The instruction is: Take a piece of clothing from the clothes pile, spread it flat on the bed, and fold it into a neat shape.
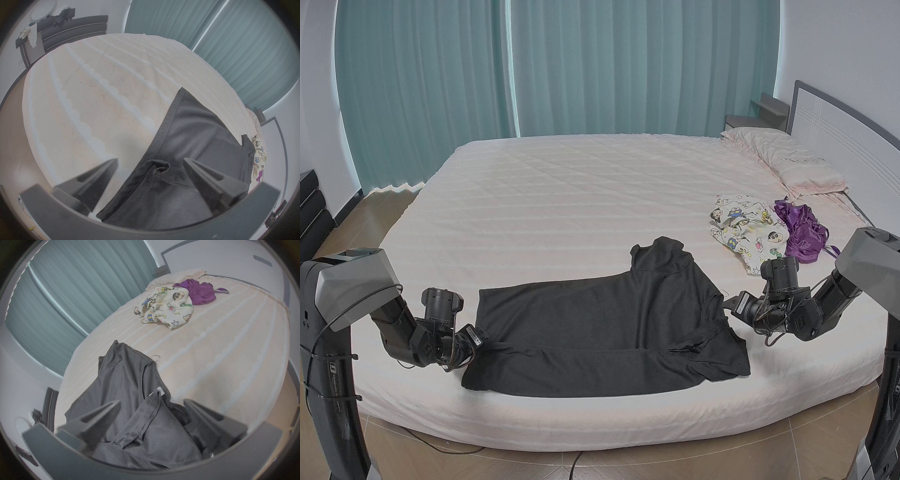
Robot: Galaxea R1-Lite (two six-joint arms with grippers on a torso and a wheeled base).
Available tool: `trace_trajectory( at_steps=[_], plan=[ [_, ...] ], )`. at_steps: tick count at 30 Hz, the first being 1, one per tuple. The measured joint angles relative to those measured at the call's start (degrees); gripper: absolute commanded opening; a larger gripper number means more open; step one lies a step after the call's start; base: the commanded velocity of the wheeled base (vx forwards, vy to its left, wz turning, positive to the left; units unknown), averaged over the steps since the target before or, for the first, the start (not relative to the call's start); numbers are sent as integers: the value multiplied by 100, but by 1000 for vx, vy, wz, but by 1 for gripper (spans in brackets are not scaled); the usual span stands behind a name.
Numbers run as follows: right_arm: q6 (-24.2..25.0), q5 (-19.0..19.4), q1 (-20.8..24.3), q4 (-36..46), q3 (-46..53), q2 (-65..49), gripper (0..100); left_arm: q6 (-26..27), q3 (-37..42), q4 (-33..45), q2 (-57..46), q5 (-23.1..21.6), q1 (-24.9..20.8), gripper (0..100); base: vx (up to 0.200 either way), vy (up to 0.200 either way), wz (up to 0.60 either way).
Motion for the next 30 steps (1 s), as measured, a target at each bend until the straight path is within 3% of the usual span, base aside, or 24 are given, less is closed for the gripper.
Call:
trace_trajectory(
  at_steps=[5, 9, 16, 19, 30],
  plan=[
    [661, 0, 9, 37, -105, 66, 100, -33, 63, 2, 0, -77, 82, 100, 0, 0, 0],
    [1265, -2, 30, 135, -146, 57, 100, -230, 304, 0, -199, -389, 190, 100, 0, 0, 0],
    [2196, 27, 118, 324, -325, 162, 100, -1029, 987, -57, -753, -1100, 272, 100, 0, 0, 0],
    [2349, 35, 157, 345, -521, 323, 100, -1374, 1250, -233, -941, -1321, 269, 100, 0, 0, 0],
    [2393, 9, 216, 338, -1146, 844, 100, -1514, 1892, -1141, -1167, -1420, 250, 100, 0, 0, 0]
  ],
)
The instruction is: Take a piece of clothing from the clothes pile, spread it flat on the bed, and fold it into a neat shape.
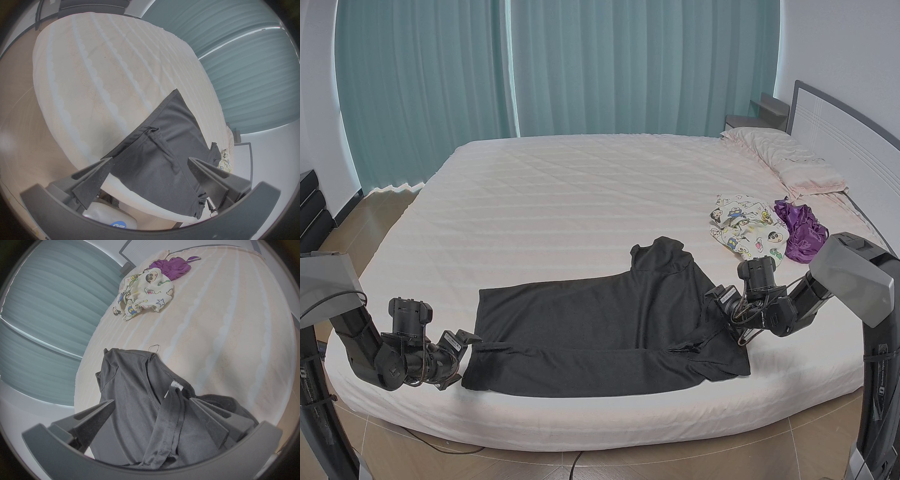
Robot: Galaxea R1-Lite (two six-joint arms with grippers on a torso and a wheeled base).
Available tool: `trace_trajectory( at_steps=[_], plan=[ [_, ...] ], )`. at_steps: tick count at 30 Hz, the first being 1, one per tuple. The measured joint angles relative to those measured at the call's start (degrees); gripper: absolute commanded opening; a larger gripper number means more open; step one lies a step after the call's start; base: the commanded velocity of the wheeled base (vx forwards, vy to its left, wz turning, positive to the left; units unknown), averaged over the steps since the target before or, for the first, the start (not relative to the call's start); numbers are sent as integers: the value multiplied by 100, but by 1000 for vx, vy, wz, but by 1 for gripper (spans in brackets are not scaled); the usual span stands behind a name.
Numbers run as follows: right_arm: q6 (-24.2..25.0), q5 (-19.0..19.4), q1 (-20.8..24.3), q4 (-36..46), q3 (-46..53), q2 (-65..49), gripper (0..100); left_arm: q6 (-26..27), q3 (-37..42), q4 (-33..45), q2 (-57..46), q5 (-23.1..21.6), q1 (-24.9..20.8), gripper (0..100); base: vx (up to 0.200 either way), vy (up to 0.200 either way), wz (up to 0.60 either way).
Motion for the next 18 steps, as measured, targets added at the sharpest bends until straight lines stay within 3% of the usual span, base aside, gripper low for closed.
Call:
trace_trajectory(
  at_steps=[12, 13, 18],
  plan=[
    [-315, -46, 13, -6, -345, 361, 100, -90, 116, -50, -27, -11, 0, 100, 0, 0, 0],
    [-340, -48, 16, -15, -354, 374, 0, -95, 116, -50, -28, -9, 0, 100, 0, 0, 0],
    [-558, -149, 9, -20, -375, 419, 0, -98, 118, -52, -33, -7, 0, 100, 0, 0, 0]
  ],
)
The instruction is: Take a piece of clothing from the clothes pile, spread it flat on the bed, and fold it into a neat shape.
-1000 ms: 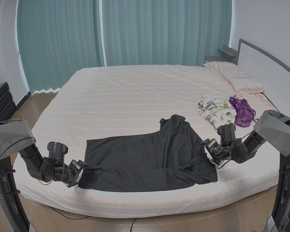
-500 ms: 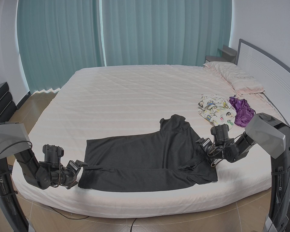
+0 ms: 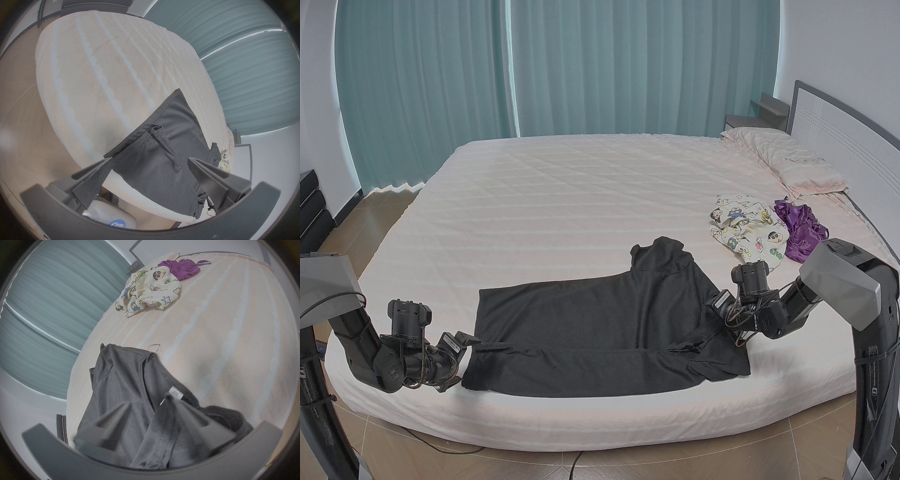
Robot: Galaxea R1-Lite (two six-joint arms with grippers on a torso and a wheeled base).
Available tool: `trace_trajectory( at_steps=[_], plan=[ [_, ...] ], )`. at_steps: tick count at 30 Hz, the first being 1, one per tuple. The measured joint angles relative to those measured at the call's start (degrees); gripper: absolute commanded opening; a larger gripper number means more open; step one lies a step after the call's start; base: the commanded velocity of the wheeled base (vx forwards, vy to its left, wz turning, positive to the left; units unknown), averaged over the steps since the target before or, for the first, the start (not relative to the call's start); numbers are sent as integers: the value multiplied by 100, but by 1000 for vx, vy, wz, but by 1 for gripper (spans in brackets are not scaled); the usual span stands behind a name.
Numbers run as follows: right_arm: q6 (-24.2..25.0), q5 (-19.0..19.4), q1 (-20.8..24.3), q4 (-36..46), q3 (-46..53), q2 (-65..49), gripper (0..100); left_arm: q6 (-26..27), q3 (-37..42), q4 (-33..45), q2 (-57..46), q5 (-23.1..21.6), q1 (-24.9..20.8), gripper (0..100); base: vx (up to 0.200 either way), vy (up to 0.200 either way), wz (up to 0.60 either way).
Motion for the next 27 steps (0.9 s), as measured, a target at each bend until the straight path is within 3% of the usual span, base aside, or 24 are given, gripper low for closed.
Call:
trace_trajectory(
  at_steps=[17, 27],
  plan=[
    [-134, -145, 32, 40, 289, -455, 0, 0, -2, 2, -2, 2, 0, 100, 0, 0, 0],
    [-197, -133, 294, 558, 358, -1169, 0, 0, 0, 2, -2, 5, 0, 100, 0, 0, 0]
  ],
)
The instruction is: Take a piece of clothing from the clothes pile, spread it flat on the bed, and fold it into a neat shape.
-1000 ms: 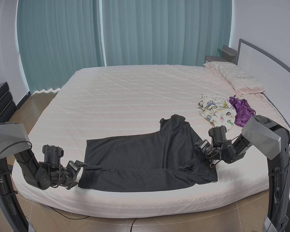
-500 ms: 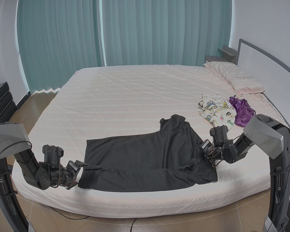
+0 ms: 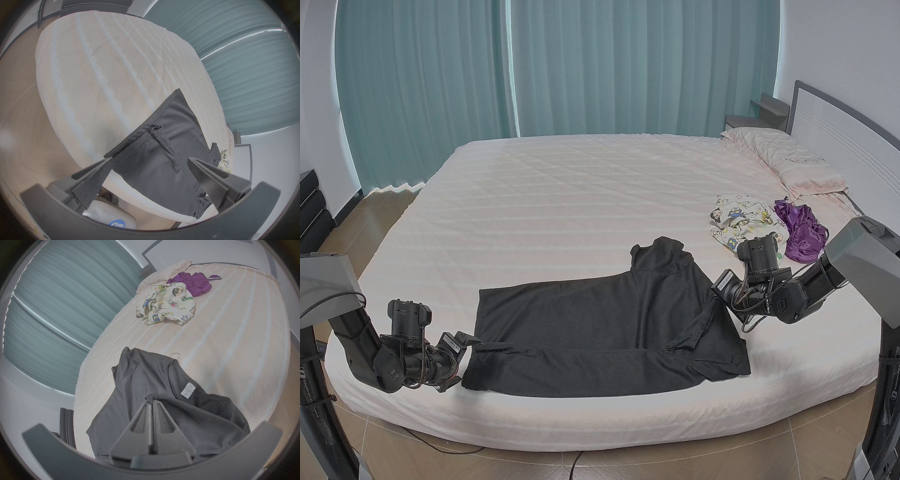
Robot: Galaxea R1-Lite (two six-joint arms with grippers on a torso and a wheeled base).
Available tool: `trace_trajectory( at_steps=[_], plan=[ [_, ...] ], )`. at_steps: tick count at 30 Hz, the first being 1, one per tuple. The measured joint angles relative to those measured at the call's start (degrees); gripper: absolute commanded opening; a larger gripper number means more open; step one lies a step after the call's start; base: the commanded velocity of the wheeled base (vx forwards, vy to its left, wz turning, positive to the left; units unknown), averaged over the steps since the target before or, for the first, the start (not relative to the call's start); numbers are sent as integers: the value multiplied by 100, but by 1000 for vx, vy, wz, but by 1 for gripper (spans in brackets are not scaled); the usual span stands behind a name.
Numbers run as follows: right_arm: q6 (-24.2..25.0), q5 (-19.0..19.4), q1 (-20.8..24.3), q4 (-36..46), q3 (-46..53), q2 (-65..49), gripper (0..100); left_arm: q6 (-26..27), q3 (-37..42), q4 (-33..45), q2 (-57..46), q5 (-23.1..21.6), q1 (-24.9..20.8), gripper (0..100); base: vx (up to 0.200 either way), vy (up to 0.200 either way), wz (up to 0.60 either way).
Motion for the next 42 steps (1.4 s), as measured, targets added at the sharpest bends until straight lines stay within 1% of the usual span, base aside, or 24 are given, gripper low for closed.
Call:
trace_trajectory(
  at_steps=[8, 21, 22, 26, 30, 32, 37, 42],
  plan=[
    [-2, 2, 69, 545, 184, -334, 0, 0, 0, 0, 0, 0, 0, 100, 0, 0, 0],
    [-5, 24, 212, 1237, 1040, -1342, 0, 0, 0, -2, 0, -2, 0, 100, 0, 0, 0],
    [-7, 27, 235, 1270, 1125, -1396, 100, 0, 0, 0, 0, -2, 0, 100, 0, 0, 0],
    [-30, 56, 306, 1310, 1493, -1558, 100, 0, 0, -2, 0, 0, 0, 100, 0, 0, 0],
    [-356, 68, 380, 1401, 1830, -1665, 100, 0, 0, 0, 0, -2, 0, 100, 0, 0, 0],
    [-444, 68, 384, 1418, 1916, -1696, 100, 0, 0, 0, 0, 0, 0, 100, 0, 0, 0],
    [-547, 65, 343, 1387, 1941, -1640, 100, 0, 0, 0, 0, -2, 0, 100, 0, 0, 0],
    [-530, 89, 318, 1278, 1781, -1364, 100, 0, 0, 0, 0, 0, 0, 100, 0, 0, 0]
  ],
)
